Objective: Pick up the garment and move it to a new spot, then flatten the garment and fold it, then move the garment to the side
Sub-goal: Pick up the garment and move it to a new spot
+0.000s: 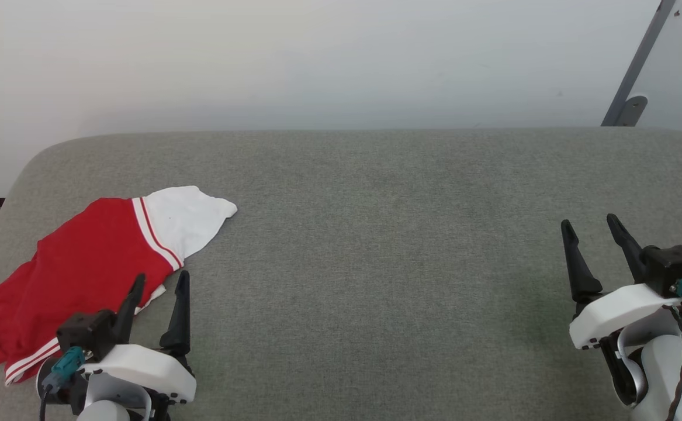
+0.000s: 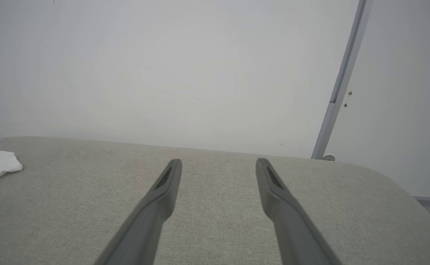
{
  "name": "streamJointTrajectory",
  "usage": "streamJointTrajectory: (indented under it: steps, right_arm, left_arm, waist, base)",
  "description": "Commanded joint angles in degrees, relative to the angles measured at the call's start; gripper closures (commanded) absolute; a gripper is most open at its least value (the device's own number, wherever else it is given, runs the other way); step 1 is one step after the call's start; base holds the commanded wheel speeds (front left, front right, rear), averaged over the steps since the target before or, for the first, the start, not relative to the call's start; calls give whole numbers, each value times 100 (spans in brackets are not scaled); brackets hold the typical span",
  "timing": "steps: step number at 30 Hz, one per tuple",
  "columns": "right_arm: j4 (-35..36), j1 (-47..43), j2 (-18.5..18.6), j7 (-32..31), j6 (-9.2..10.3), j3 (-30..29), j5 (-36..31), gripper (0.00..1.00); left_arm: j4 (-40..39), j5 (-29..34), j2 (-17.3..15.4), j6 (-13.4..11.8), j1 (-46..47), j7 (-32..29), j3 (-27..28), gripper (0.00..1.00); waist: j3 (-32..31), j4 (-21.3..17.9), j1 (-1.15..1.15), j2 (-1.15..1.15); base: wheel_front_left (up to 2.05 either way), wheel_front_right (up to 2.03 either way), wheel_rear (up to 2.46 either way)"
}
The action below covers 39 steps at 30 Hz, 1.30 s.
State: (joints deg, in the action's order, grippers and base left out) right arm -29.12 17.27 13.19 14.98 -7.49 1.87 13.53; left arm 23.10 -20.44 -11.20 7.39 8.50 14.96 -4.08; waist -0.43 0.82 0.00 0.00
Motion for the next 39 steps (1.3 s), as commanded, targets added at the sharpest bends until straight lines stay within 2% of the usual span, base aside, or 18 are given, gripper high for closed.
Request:
streamJointTrajectory:
  steps: [1, 9, 20, 31, 39]
  right_arm:
    - [15, -25, -8, 27, 0, 4, 11, 0]
    - [51, -139, -105, 27, 0, -91, 132, 0]
    - [57, -142, -290, 27, 0, 277, 286, 0]
    - [75, -100, -490, 27, 0, 791, 469, 0]
    - [-18, 93, -610, 27, 0, 1221, 581, 0]
  left_arm:
    - [0, -10, -12, 13, 77, 33, -4, 0]
    - [-42, 90, 151, 12, 20, 33, 150, 0]
    - [-149, 468, 385, -31, -244, 33, 527, 0]
    - [-344, 383, 687, -30, -577, 33, 841, 0]
    - [-657, 503, 767, -134, -801, 33, 1150, 0]
  waist:
    - [0, 16, 0, 0]
    - [-34, 455, 0, 0]
    - [-97, 1651, 0, 0]
    - [-130, 2701, 0, 0]
    - [3, 2901, 0, 0]
  base:
    - [0, 0, 0]
    - [0, 0, 0]
    - [0, 0, 0]
    - [0, 0, 0]
    - [0, 0, 0]
